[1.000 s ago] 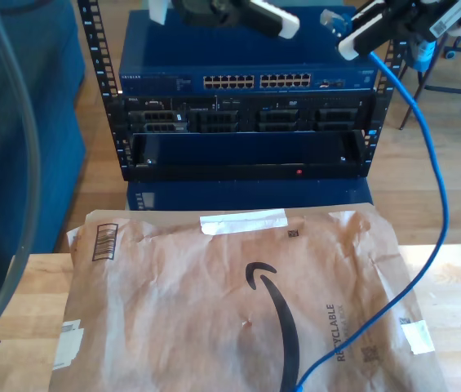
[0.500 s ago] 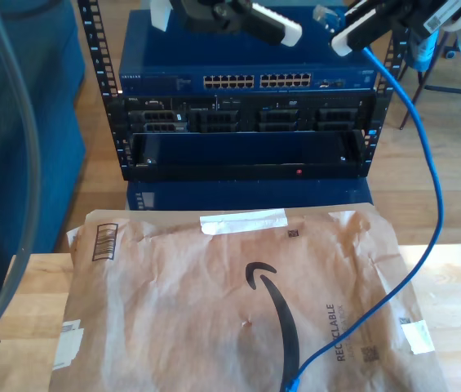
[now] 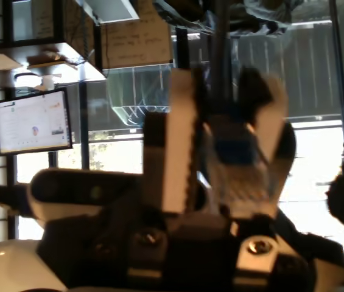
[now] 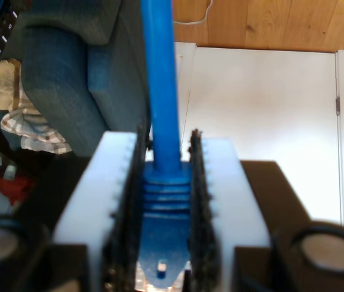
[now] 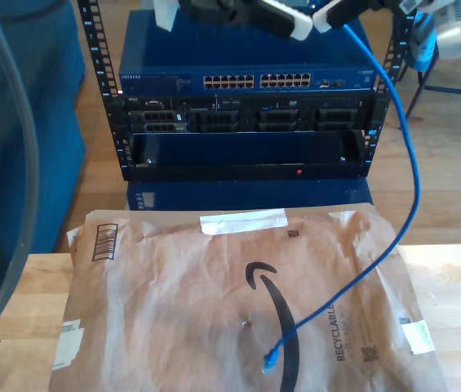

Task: Grab the cable and plug it in

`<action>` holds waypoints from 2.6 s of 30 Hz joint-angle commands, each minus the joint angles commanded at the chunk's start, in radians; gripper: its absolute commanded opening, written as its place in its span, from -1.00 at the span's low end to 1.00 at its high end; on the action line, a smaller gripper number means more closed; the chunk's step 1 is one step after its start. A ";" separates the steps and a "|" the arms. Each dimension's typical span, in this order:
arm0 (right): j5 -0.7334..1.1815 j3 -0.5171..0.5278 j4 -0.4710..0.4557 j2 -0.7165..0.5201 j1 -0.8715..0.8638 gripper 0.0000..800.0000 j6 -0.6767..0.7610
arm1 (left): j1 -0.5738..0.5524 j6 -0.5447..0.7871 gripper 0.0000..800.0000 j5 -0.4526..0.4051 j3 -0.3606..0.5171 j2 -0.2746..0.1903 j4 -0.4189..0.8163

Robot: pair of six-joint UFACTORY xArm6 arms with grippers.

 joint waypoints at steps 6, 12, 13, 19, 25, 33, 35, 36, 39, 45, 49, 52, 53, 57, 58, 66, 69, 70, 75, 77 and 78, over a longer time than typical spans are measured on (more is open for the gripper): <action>0.000 0.000 0.000 0.000 0.000 -0.99 0.000 | 0.000 0.000 0.75 0.003 0.002 0.000 0.000; 0.000 0.000 0.000 0.000 0.000 -0.99 0.000 | 0.000 0.000 0.52 -0.002 0.002 0.000 0.002; 0.000 0.000 0.000 0.000 0.000 -0.99 0.000 | 0.000 0.000 0.45 -0.002 0.002 0.000 0.002; 0.002 0.002 -0.002 0.000 0.015 -0.99 0.000 | 0.003 0.005 0.10 -0.009 0.000 -0.002 0.002; 0.003 0.006 -0.003 0.000 0.015 -0.99 0.000 | 0.005 0.008 -0.18 -0.009 -0.002 -0.002 0.002; 0.002 0.003 -0.003 -0.002 0.015 -0.99 0.000 | 0.006 0.011 -0.36 -0.021 0.002 -0.002 0.008; 0.002 0.003 -0.003 -0.002 0.015 -0.99 0.000 | 0.006 0.011 -0.39 -0.023 0.002 -0.002 0.009; 0.002 0.003 -0.002 -0.002 0.015 -0.99 0.000 | 0.008 0.012 -0.41 -0.023 0.002 -0.002 0.009; 0.002 0.003 -0.002 -0.003 0.015 -0.99 0.000 | 0.009 0.018 -0.47 -0.035 0.002 -0.002 0.011; 0.003 0.003 -0.003 -0.003 0.015 -0.99 -0.002 | 0.009 0.025 -0.55 -0.054 0.003 -0.002 0.011; 0.003 0.003 -0.003 -0.002 0.018 -0.99 -0.002 | 0.009 0.025 -0.55 -0.055 0.008 -0.002 0.009; 0.002 0.003 -0.003 -0.002 0.018 -0.99 -0.002 | 0.009 0.025 -0.57 -0.055 0.009 -0.002 0.008; 0.002 0.003 -0.003 -0.002 0.020 -0.99 -0.002 | 0.009 0.026 -0.57 -0.055 0.009 -0.002 0.008; 0.002 0.002 -0.002 -0.002 0.021 -0.99 -0.002 | 0.009 0.035 -0.60 -0.058 0.011 -0.002 0.009; 0.002 0.000 -0.002 0.000 0.021 -0.99 -0.002 | 0.009 0.037 -0.61 -0.061 0.011 -0.002 0.009; 0.002 0.000 -0.002 -0.002 0.021 -0.99 -0.002 | 0.011 0.040 -0.84 -0.077 0.011 -0.003 0.011; 0.002 0.000 -0.002 -0.002 0.025 -0.94 -0.003 | 0.011 0.041 -0.98 -0.084 0.012 -0.005 0.011; 0.002 0.000 -0.002 -0.002 0.026 -0.79 -0.003 | 0.011 0.044 -0.99 -0.084 0.015 -0.005 0.011; 0.003 0.003 -0.003 0.002 0.034 0.90 -0.006 | 0.011 0.049 -0.99 -0.086 0.023 -0.006 0.009; 0.002 -0.002 -0.008 0.002 0.031 0.99 -0.006 | 0.012 0.049 -0.99 -0.084 0.023 -0.006 0.011; 0.002 -0.006 -0.009 0.000 0.029 0.99 -0.006 | 0.012 0.049 -0.99 -0.084 0.023 -0.006 0.011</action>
